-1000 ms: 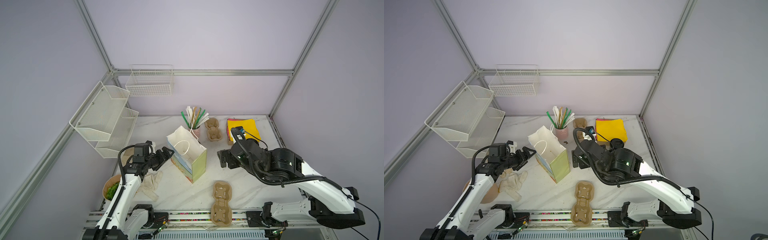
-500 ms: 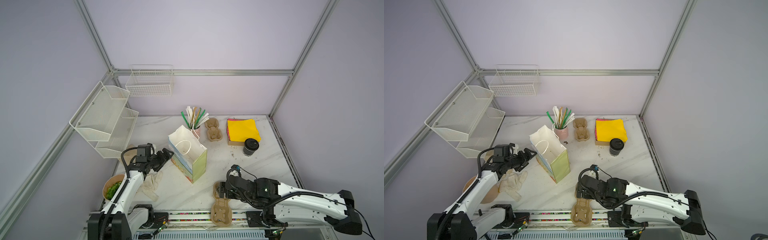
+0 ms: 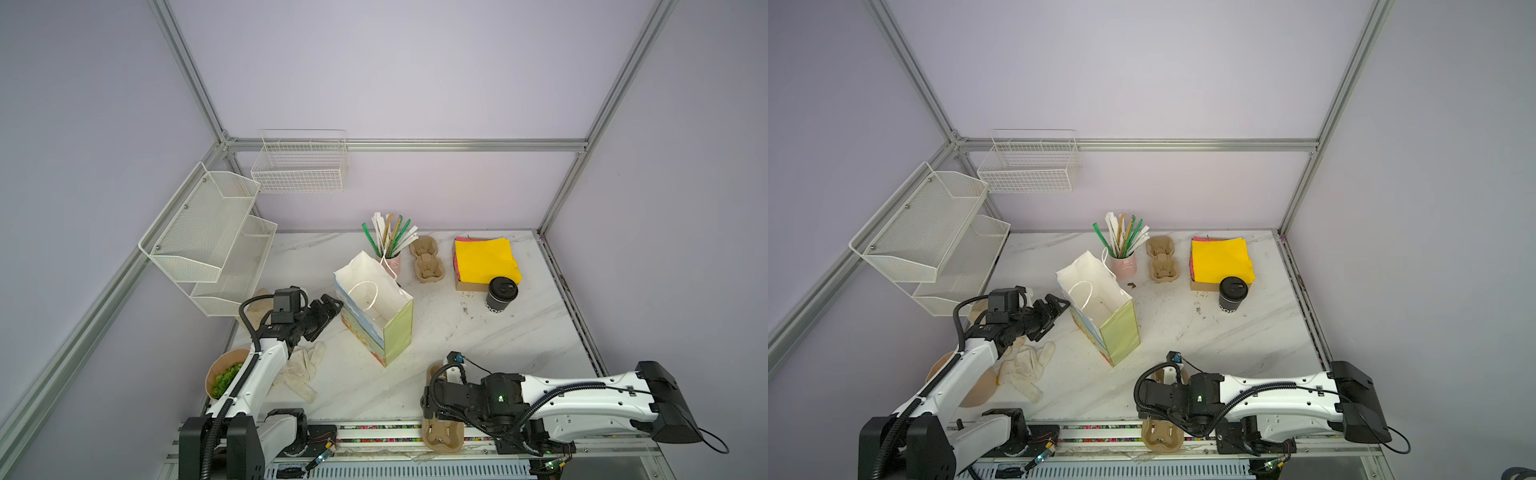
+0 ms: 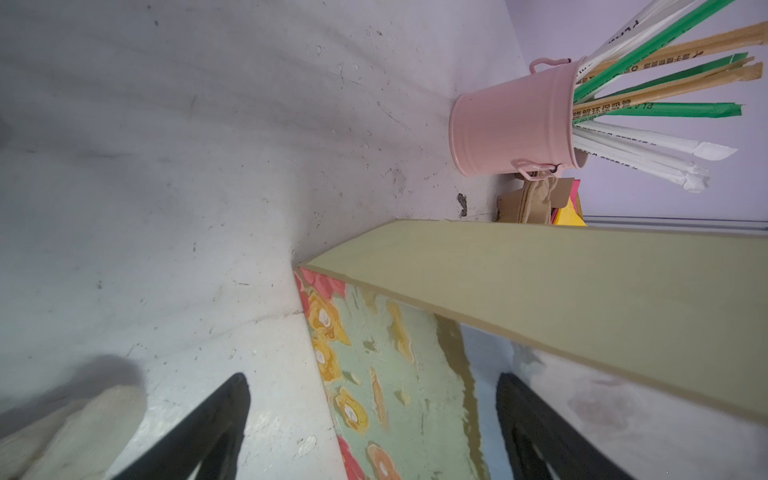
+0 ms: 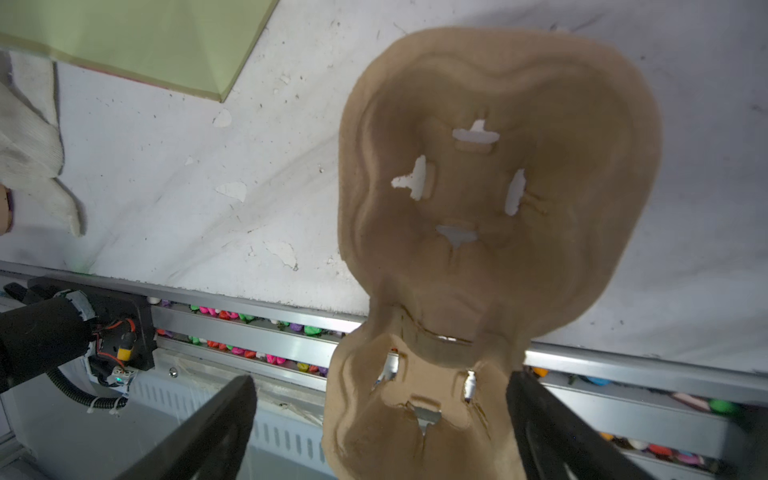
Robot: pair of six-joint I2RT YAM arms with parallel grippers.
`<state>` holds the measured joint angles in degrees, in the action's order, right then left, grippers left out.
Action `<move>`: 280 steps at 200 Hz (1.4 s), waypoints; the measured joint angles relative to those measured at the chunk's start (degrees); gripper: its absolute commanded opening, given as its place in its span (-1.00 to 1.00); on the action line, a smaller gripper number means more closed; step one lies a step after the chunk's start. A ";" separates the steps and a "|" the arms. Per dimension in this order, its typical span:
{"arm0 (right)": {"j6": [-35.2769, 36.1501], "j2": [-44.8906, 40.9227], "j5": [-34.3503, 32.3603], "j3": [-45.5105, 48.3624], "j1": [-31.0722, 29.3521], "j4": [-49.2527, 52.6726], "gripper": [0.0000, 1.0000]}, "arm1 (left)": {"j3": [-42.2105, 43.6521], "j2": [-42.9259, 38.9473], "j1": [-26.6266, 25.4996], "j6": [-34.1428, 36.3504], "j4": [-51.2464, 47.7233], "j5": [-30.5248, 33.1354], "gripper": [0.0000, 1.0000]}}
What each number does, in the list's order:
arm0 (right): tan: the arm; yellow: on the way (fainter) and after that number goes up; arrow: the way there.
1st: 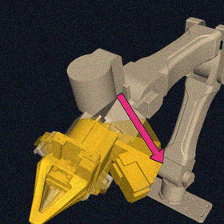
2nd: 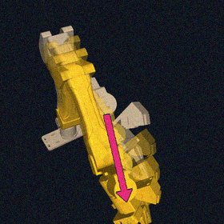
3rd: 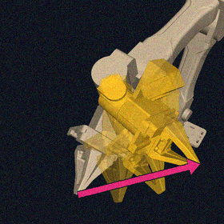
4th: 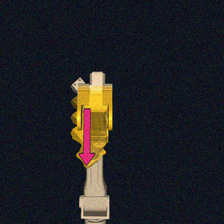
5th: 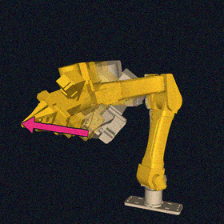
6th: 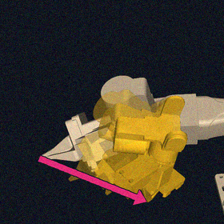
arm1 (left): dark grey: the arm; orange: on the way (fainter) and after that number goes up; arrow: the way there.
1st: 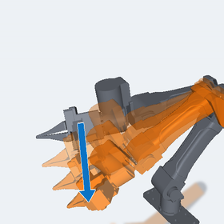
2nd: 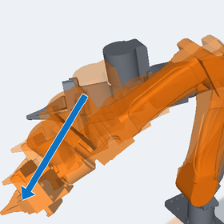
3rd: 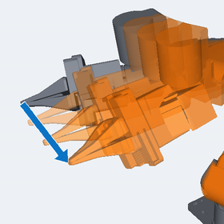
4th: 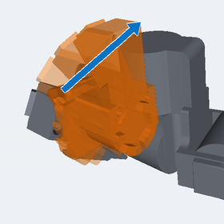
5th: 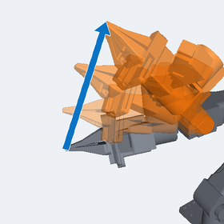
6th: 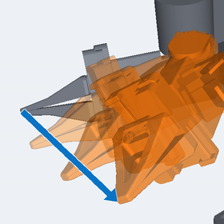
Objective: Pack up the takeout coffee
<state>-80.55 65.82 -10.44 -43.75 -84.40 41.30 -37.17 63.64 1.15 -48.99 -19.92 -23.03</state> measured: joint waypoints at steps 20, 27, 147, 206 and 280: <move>-1.20 0.28 -0.09 0.28 -0.04 0.96 0.95 | 0.44 1.22 0.00 -0.22 0.52 0.31 0.83; -1.40 0.66 0.02 0.55 -0.04 0.92 0.95 | 0.44 1.84 0.00 -0.48 0.81 0.33 0.83; -1.64 9.73 -0.31 1.14 -0.52 -1.01 0.87 | 0.44 7.54 0.00 -3.41 5.86 0.96 0.81; -1.64 14.82 -2.84 -1.75 -0.52 -0.70 0.74 | 0.44 11.08 -0.13 -5.03 7.98 1.09 0.80; -1.66 12.61 -6.97 -3.28 -0.46 4.52 0.75 | 0.35 16.24 -5.11 -6.47 10.27 3.41 0.80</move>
<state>-82.21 78.43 -17.41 -47.03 -84.86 45.82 -36.82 79.88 -3.97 -55.46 -9.65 -19.62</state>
